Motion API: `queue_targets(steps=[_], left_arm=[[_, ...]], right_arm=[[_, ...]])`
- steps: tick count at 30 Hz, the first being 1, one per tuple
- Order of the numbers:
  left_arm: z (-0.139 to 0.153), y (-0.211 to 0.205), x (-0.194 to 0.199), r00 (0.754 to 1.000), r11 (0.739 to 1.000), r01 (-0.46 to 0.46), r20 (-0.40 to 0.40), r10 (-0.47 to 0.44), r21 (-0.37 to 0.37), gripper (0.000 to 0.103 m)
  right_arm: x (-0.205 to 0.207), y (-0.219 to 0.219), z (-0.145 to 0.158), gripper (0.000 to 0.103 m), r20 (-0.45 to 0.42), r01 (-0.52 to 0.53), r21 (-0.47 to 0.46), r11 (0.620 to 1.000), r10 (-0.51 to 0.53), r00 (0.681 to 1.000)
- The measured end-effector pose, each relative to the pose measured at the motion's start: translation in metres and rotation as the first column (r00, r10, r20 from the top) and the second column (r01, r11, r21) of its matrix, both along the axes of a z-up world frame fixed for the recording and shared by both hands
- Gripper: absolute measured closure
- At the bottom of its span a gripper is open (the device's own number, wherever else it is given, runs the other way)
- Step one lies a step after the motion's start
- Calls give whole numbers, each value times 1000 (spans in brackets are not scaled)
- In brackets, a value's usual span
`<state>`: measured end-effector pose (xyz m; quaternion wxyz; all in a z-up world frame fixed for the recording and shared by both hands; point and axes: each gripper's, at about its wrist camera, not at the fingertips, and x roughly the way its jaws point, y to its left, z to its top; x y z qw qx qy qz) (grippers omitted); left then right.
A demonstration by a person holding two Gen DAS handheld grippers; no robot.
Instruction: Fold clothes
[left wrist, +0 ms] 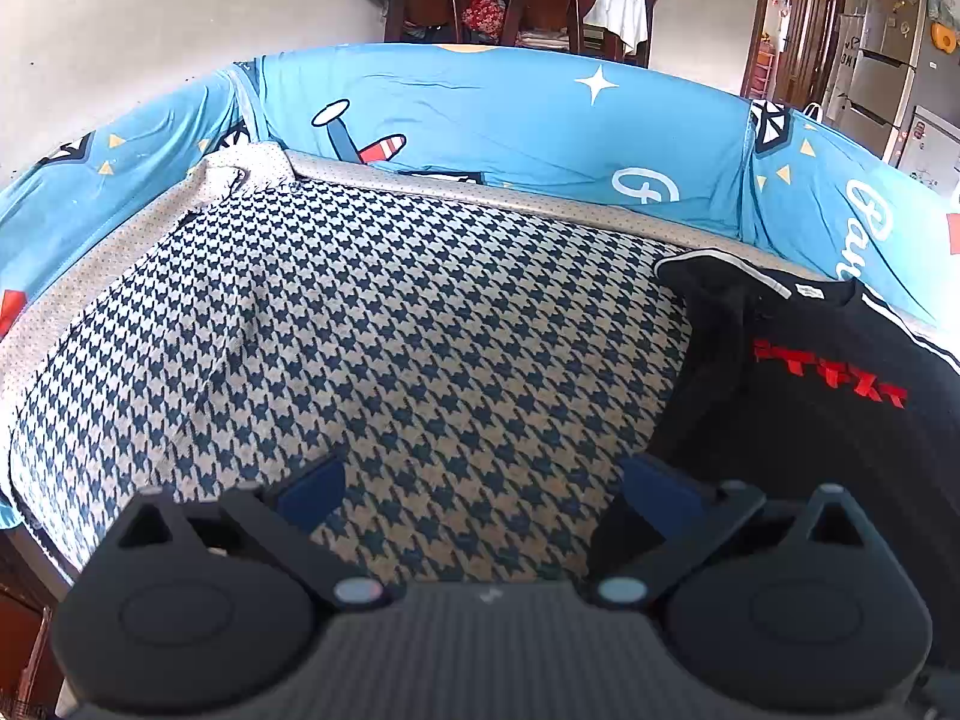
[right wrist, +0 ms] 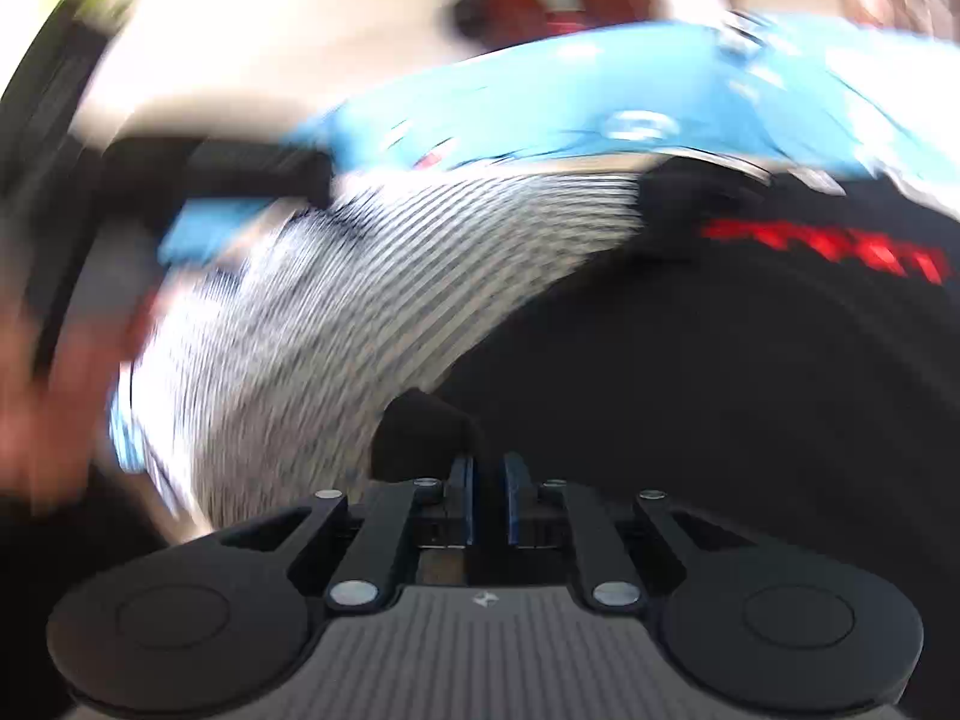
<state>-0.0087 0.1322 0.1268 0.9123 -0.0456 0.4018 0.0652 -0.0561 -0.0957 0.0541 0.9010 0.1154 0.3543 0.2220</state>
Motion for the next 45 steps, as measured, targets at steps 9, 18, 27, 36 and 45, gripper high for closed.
queue_targets(steps=[9, 18, 27, 36, 45], left_arm=[[-2, -10, 1, 1000, 1000, 25, -6, -25, 2, 0], [-3, -10, 1, 1000, 1000, 17, -7, -17, -2, 0], [-5, -9, 1, 1000, 1000, 12, -14, -12, -9, 0], [-8, -10, 3, 1000, 1000, 12, -23, -12, -5, 0], [-6, -3, 0, 1000, 1000, -12, -9, 12, 12, 0]], right_arm=[[12, -57, 3, 69, -34, 308, 34, 951, -307, 951], [-17, 2, 19, 65, 152, 39, -187, 982, -11, 988], [-20, 44, -7, 47, 181, -44, -384, 922, 122, 976], [-2, 54, -16, 69, 167, -30, -425, 905, 111, 980], [-17, 50, 9, 95, 172, -61, -265, 962, 109, 979]])
